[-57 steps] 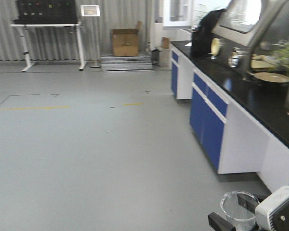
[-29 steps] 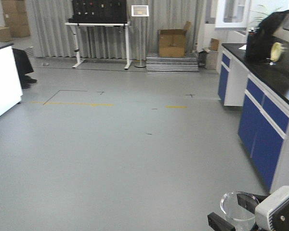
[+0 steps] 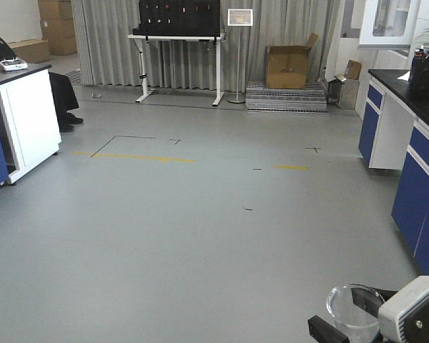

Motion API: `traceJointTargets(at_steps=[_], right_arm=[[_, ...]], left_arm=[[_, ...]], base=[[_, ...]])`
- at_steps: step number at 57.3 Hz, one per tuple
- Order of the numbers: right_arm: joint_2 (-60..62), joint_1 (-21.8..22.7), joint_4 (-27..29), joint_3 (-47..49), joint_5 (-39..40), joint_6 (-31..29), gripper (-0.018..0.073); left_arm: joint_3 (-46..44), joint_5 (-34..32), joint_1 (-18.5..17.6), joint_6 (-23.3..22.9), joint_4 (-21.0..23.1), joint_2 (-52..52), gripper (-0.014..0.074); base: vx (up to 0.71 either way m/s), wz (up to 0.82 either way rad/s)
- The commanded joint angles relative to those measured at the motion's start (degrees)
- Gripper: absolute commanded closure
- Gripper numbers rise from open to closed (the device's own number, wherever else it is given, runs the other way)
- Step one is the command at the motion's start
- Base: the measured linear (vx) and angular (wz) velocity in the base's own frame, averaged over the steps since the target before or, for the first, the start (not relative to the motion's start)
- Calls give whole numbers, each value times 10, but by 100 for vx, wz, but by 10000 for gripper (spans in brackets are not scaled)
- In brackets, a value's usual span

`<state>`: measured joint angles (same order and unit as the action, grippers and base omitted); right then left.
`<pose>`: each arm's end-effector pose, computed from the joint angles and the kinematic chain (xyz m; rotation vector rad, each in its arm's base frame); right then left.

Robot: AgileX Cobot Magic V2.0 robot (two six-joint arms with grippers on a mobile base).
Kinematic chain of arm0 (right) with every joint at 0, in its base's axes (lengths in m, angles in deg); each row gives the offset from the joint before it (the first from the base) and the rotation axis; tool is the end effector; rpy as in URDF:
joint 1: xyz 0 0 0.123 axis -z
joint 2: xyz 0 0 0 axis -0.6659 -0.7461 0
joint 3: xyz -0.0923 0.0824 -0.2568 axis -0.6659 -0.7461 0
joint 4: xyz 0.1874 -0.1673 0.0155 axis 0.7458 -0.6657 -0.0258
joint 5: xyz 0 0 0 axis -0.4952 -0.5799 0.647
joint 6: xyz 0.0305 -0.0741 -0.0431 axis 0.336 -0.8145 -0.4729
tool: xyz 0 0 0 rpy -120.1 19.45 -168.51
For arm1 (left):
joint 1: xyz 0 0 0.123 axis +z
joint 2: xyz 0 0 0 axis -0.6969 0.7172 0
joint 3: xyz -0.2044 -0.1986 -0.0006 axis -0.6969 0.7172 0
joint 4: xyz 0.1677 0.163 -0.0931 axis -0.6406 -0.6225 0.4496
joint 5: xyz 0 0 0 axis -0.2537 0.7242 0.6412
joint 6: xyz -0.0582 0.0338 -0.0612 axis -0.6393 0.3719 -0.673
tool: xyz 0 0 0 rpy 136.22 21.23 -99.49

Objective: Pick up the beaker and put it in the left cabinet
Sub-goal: 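Drive away from the bench holding the beaker in the right gripper, then drive to the grey cabinet shelf with the blue tray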

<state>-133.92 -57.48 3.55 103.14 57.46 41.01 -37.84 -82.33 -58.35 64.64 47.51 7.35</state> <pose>0.1972 0.0758 0.2518 -0.6226 1.7246 0.2147 0.0551 -0.0139 0.2024 0.2369 1.4970 -0.1452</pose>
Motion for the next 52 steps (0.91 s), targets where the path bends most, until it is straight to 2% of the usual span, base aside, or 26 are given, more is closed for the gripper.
traceJointTargets(at_steps=[1, 25, 52], right_arm=[[10, 2, 8, 18, 41, 2, 565], [10, 2, 8, 18, 41, 2, 565], [10, 2, 8, 18, 41, 2, 565]], left_arm=[[9, -48, -3, -2, 5, -11, 596], [9, -48, -3, -2, 5, -11, 596], [9, -48, -3, -2, 5, -11, 596]], base=[[29, -3], [35, -18], [50, -15]])
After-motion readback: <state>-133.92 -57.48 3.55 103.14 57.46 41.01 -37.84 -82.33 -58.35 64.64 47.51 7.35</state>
